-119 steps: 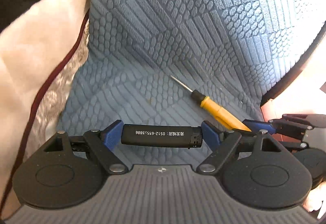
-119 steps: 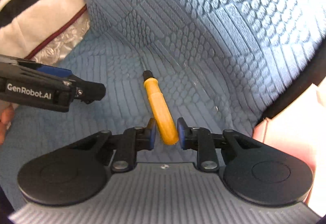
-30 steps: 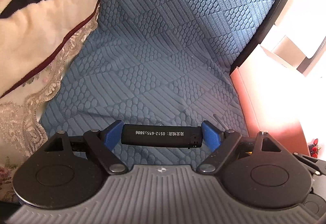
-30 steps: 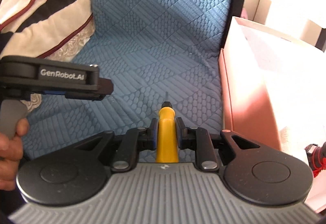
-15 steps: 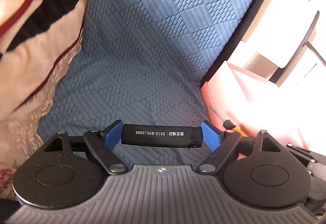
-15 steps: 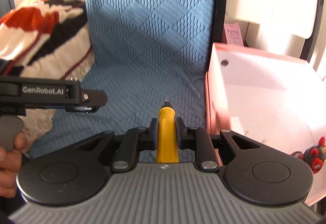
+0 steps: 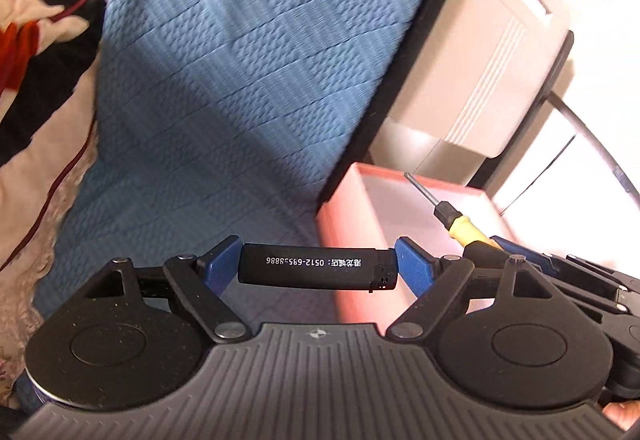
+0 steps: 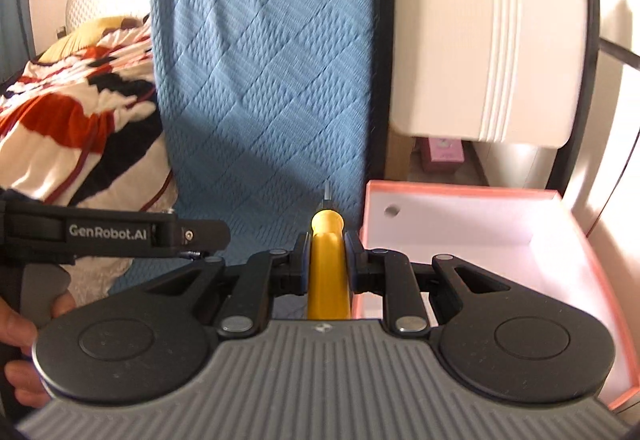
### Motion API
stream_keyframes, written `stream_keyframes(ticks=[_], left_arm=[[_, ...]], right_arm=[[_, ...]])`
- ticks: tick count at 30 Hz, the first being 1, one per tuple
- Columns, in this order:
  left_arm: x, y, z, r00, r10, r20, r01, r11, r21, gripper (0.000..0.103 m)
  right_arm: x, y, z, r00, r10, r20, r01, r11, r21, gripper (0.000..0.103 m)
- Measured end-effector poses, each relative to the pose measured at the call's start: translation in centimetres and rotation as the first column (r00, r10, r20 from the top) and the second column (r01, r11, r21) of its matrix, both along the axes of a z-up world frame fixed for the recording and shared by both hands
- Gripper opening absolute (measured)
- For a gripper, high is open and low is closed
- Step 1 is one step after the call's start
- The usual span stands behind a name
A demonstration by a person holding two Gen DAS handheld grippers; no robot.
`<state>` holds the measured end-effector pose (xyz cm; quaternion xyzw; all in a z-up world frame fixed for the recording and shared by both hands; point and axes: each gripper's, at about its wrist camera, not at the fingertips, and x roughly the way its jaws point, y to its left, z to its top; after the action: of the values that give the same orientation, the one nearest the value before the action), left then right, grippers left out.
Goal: Organize rigid objects
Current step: 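Carry the USB stick in the left tool and screwdriver in the right tool over the box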
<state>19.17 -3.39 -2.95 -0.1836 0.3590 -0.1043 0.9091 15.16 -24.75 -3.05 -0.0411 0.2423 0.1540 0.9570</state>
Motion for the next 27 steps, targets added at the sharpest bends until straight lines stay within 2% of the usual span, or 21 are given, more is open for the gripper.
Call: stream_keyframes(ticks=[5, 13, 17, 27], left_arm=[[0.8, -2.3, 2.2, 0.999, -0.031, 0.010, 0.031, 0.998, -0.050, 0.086], [1.2, -7.8, 4.3, 0.995, -0.087, 0.039, 0.089, 0.995, -0.043, 0.086], [1.0, -10.5, 3.1, 0.994, -0.113, 0.009, 0.113, 0.991, -0.072, 0.086], [0.6, -15.9, -1.8, 0.978, -0.189, -0.089, 0.188, 0.982, -0.012, 0.086]], right_arm=[[0.2, -2.8, 2.5, 0.999, -0.017, 0.030, 0.016, 1.000, 0.021, 0.021], [0.1, -7.3, 4.9, 0.998, -0.047, 0.034, 0.045, 0.998, 0.045, 0.021], [0.4, -9.1, 3.8, 0.997, -0.074, -0.029, 0.074, 0.997, 0.009, 0.021], [1.0, -13.5, -1.3, 0.968, -0.125, -0.217, 0.128, 0.992, -0.001, 0.021]])
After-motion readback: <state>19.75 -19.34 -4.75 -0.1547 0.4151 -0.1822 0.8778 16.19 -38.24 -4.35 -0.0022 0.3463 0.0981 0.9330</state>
